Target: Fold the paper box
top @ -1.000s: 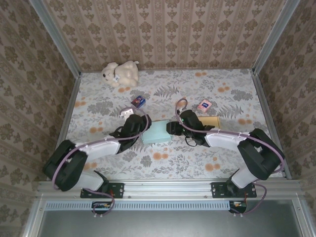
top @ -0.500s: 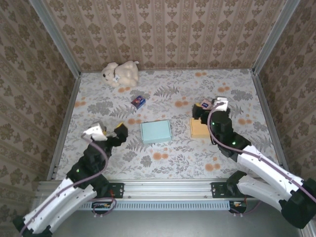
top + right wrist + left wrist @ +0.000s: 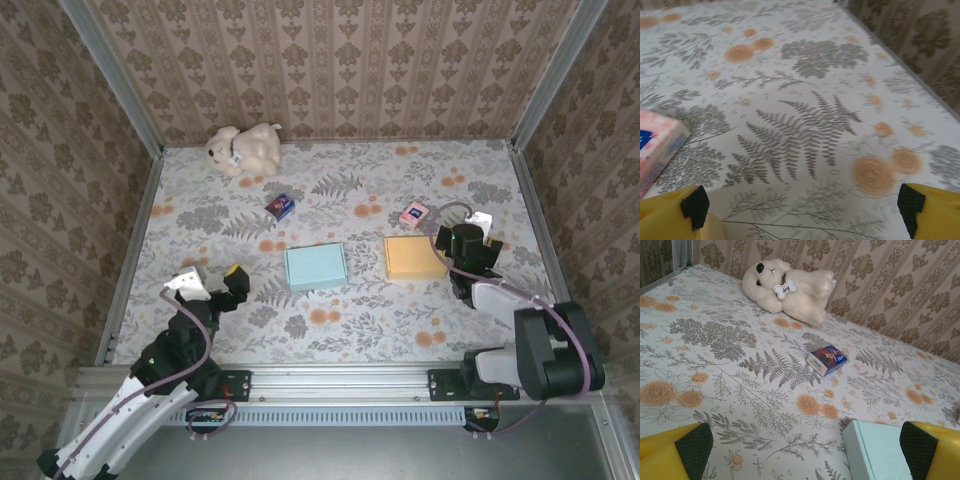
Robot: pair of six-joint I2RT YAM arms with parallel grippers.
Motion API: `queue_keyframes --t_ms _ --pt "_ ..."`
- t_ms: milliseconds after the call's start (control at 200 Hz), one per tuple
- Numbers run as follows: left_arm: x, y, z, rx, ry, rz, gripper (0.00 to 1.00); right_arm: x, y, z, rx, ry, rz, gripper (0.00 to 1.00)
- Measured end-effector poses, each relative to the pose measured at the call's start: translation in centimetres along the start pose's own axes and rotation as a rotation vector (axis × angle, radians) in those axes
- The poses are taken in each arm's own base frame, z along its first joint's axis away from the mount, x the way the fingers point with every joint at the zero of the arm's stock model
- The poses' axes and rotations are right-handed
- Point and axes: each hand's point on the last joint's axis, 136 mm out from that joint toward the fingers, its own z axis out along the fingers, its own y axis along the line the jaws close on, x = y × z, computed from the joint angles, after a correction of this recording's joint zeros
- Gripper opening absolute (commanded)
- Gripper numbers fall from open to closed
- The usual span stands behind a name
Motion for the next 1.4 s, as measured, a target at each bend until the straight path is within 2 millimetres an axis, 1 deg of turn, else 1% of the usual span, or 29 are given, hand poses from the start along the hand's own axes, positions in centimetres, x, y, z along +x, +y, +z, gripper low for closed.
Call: queue_keyframes --t_ms 85,140,225,295,415,535,765,870,980,1030,1125,1170,1280,1400 --pt "-0.1 0.1 -0.1 0.002 -0.004 -0.003 1.00 0.0 1.4 1.0 -0.047 0.009 -0.039 1.00" --pt "-0.2 0.1 -0.2 0.006 -0.009 -0.008 1.00 -0.7 2.3 1.5 -0.080 -0.003 -0.060 1.00" --pt "-0.3 0.1 -0.3 0.007 -0.013 -0.011 1.00 -1.7 3.6 2.0 -0.137 -0.068 -0.062 1.00" --pt "-0.2 0.2 -0.3 0.004 -0.010 -0.008 1.00 -1.2 3.8 2.2 -0.166 -0.085 -0.062 1.00" --pt "-0.2 0.2 -0.3 0.001 -0.010 -0.007 1.00 0.1 4.3 2.3 -0.223 -0.080 -0.088 1.00" --pt "-0.2 0.3 -0.3 -0.003 -0.013 -0.007 1.00 -0.3 5.1 2.1 -0.284 -0.099 -0.092 1.00" --pt "-0.3 0.9 -0.2 -0.034 -0.029 -0.015 1.00 -0.6 5.5 2.0 -0.323 -0.109 -0.085 1.00" --pt "0.6 0.9 0.5 -0.027 -0.042 -0.008 1.00 -0.6 5.6 2.0 -0.330 -0.109 -0.086 1.00" --pt "1.7 1.0 1.2 -0.027 -0.049 0.056 1.00 -0.6 5.6 2.0 -0.330 -0.109 -0.085 1.00" --pt "1.5 1.1 1.3 -0.036 -0.063 0.075 1.00 -0.7 5.6 2.0 -0.330 -0.110 -0.085 1.00" --pt "0.3 1.4 1.2 -0.066 -0.121 0.087 1.00 -0.7 5.6 2.0 -0.330 -0.110 -0.085 1.00" --pt "0.1 1.7 1.3 -0.086 -0.146 0.092 1.00 -0.7 5.6 2.0 -0.330 -0.110 -0.085 1.00" --pt "0.3 2.8 1.5 -0.143 -0.166 0.109 1.00 -0.7 5.6 2.0 -0.330 -0.111 -0.085 1.00" --pt "0.2 4.8 1.1 -0.248 -0.186 0.079 1.00 -0.7 5.6 2.0 -0.330 -0.111 -0.085 1.00"
